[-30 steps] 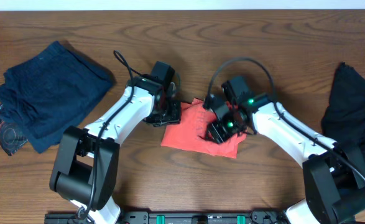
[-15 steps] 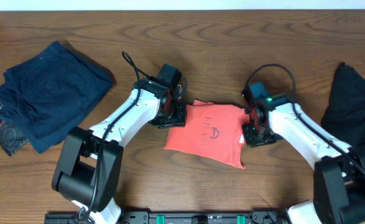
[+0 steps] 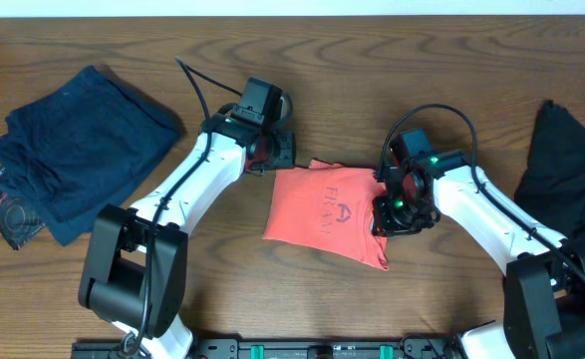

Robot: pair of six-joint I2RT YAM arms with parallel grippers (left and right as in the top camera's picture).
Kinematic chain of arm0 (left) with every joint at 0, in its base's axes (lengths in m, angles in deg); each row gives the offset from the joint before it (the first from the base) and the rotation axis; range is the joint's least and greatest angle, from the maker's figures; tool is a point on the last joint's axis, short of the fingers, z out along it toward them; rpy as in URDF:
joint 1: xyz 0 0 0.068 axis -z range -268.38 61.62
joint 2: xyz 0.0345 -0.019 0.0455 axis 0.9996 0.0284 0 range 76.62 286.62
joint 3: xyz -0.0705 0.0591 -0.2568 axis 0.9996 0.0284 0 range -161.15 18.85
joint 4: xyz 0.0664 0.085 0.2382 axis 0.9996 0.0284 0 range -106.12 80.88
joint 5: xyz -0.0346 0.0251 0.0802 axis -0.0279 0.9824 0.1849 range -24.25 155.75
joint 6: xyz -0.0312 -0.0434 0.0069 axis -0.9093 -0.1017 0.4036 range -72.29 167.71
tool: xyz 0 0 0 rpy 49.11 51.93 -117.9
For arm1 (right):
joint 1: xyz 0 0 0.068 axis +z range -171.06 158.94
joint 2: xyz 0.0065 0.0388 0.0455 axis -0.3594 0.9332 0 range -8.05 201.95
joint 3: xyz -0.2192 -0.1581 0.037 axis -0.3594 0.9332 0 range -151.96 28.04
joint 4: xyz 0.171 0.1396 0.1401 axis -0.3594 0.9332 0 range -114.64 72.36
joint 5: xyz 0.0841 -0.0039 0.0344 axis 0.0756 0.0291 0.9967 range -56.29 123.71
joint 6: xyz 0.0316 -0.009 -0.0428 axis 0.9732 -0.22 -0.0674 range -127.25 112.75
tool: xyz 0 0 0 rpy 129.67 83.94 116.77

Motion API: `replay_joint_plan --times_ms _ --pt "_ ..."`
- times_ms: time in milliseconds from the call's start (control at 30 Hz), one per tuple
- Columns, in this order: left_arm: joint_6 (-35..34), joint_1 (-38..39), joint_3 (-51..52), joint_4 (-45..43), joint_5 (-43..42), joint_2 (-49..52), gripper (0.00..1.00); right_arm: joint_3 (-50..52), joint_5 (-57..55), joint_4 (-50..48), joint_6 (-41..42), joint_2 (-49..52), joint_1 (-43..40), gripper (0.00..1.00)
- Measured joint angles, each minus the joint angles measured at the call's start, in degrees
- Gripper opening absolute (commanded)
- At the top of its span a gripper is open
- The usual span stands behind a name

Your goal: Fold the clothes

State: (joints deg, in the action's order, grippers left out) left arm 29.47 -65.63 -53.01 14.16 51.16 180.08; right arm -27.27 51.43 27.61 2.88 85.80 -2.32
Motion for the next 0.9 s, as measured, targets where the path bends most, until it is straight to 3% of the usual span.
replay_joint_plan --times_ms 233,333,567,900 --pt "0.31 0.98 -0.07 -0.52 -0.02 5.22 0.44 0.85 0.26 -0.74 0.02 0.0 0.55 0.33" --pt "0.2 0.98 -0.07 0.39 0.0 8.66 0.3 3.08 -1.92 -3.8 0.74 -0.02 0.94 0.35" --pt "0.61 0.92 -0.81 8.98 0.79 9.68 0.06 10.01 -3.23 -18.49 2.34 -0.55 0.94 0.26" --pt "-5.81 1.07 -0.55 29.59 1.38 9.94 0.07 9.99 -17.57 -37.92 2.54 -0.79 -0.31 0.45"
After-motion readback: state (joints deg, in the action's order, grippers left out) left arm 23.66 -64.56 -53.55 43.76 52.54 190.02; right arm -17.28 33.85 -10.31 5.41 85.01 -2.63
